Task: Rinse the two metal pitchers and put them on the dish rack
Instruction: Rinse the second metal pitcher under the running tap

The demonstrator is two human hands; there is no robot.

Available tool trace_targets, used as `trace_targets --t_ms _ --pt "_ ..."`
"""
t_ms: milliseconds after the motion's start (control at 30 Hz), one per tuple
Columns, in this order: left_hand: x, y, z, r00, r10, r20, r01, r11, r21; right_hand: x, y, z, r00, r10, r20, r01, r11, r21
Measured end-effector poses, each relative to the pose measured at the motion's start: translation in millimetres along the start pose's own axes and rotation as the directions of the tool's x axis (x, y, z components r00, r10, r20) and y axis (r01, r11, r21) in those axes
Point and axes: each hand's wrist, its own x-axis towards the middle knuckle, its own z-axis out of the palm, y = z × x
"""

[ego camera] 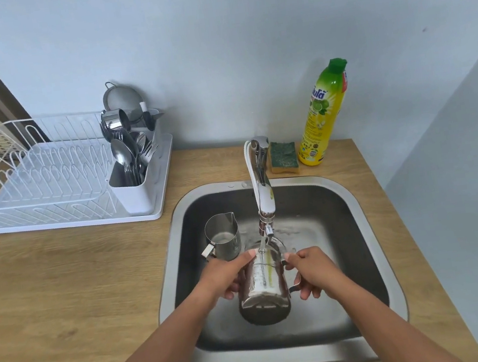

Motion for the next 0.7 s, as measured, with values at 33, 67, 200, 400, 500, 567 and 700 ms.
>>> trace_targets --t_ms 33,67,200,400,500,567,700 --pt "0.1 -0.2 -0.2 1.0 -0.01 0.0 0.01 1.0 -0.006 0.5 -1.4 0.3 1.0 0.005 -0.001 -0.005 1.0 -0.003" --pt "-0.2 -0.1 -0.4 1.0 -0.016 -0.003 0.016 1.0 -0.015 1.1 -3.1 0.8 1.0 0.011 -0.001 -0.011 1.0 -0.004" --pt "1.8 -1.7 -3.0 0.999 -0.036 0.0 0.036 0.999 -0.021 1.2 -9.7 2.2 1.0 0.029 0.003 -0.029 1.0 -0.005" --pt "-0.7 0.6 -6.9 0.998 -0.01 0.06 0.012 0.999 -0.03 -4.3 -9.7 3.9 1.0 -0.013 0.0 0.013 0.999 -0.049" --pt "-2.3 -0.1 -8.4 0.993 0.009 0.115 -0.007 1.0 -0.025 -8.9 -8.9 3.3 1.0 -0.008 0.01 0.009 0.997 -0.078" --pt "-2.1 -2.2 -8.1 0.987 0.021 0.159 -0.015 0.999 -0.037 -11.3 -9.0 1.7 1.0 -0.017 -0.007 0.016 0.993 -0.115" --pt "-3.2 -0.4 -0.6 0.974 0.035 0.225 -0.02 0.997 -0.072 -15.2 -10.6 -6.9 0.994 -0.069 -0.087 0.05 0.977 -0.207"
